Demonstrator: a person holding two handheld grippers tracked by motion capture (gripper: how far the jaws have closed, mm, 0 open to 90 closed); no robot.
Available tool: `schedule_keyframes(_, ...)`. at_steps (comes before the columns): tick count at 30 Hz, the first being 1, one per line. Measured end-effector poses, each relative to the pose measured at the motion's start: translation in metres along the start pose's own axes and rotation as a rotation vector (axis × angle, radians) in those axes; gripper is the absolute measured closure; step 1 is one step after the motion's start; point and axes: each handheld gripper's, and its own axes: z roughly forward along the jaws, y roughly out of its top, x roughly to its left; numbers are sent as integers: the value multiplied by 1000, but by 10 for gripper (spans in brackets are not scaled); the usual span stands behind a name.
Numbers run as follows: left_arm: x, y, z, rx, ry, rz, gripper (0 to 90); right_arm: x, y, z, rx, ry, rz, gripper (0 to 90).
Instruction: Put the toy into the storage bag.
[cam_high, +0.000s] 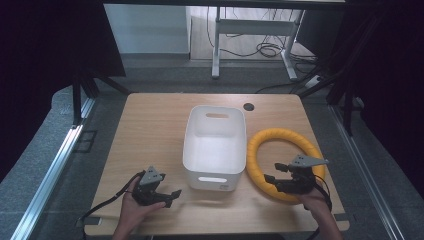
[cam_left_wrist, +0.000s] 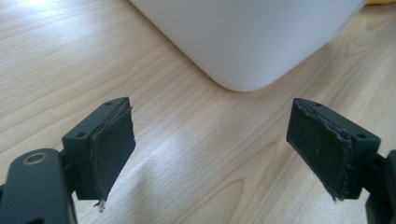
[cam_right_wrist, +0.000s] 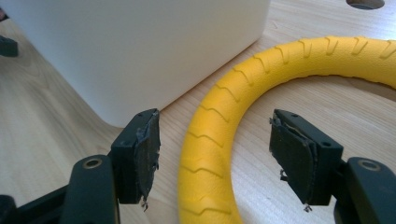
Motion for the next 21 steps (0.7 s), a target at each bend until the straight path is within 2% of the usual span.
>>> schedule_keyframes(5,-1,0,2,6,-11,0,154,2,2,-6,51,-9,-19,349)
schedule_keyframes(8,0,1,-1,2,-5,-8,155,1,9,-5,139,-9,-71,357)
schedule_keyframes(9,-1,2,-1,4,-3,-6,155,1,9,-5,139,-9,-71,357)
schedule_keyframes(15,-11,6,4,38,7,51,155,1,22,6,303,25,-132,356)
schedule_keyframes(21,-10,5,3,37,11,57,155,-1,33,19,417,50,-164,344)
